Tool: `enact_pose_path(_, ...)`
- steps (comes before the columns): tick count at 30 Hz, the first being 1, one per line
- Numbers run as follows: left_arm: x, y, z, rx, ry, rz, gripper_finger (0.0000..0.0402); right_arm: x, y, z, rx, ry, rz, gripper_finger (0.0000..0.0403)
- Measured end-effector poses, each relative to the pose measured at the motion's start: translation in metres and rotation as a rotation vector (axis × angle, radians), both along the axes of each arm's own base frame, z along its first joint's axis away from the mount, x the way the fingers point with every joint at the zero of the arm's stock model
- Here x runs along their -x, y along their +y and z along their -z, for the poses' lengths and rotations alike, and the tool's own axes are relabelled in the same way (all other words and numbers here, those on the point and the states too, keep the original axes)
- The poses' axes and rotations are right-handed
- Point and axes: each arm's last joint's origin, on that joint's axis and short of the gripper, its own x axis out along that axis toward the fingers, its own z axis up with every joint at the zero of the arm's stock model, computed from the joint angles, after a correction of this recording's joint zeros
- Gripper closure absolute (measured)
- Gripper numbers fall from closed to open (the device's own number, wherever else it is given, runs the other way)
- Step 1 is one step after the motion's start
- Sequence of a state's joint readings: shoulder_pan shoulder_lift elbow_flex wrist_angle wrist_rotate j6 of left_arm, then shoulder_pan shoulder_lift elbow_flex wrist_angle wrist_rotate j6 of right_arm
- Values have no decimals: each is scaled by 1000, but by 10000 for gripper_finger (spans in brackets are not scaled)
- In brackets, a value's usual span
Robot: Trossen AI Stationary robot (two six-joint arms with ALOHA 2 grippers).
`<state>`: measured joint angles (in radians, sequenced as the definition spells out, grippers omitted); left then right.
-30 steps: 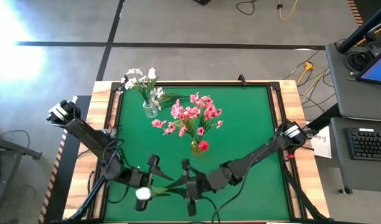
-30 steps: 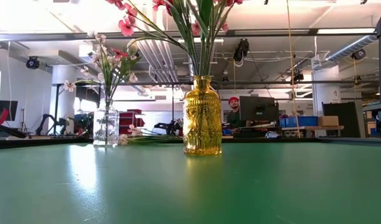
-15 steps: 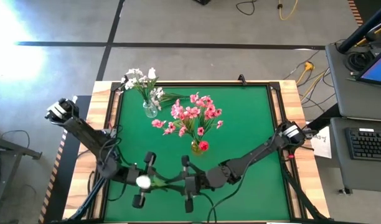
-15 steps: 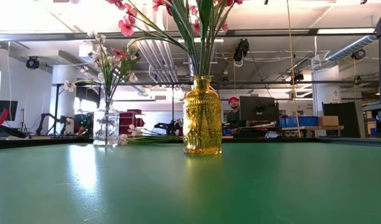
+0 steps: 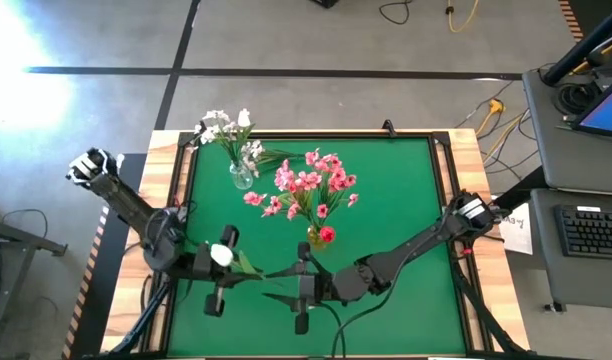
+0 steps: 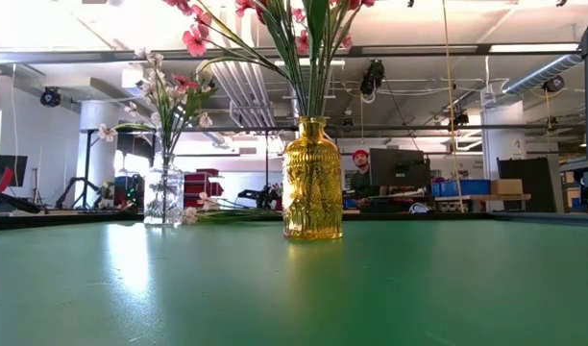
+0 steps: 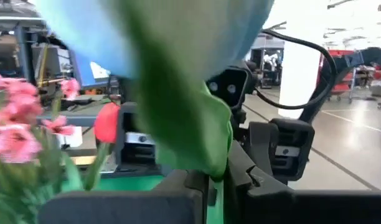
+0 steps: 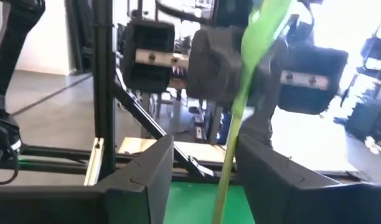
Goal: Sort flowers into vase by color
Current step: Put the white tulip into the transparent vase
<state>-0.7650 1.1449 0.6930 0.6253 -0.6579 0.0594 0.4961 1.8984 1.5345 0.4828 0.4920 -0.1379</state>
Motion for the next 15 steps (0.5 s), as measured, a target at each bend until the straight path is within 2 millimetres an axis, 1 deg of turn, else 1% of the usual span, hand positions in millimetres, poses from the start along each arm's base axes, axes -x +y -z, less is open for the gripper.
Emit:
enact_pose_path(3,8,8,-6,12,13,-2,400,3,-2,-4,3,26,25,231)
enact_pose_path(9,23,22,-17,44,29,2,400,5,-2,-5,10,37,26,214)
enact_pose_path(15,37,38,-18,52,102,-50,400,5,-3,-4,9,53,30,193)
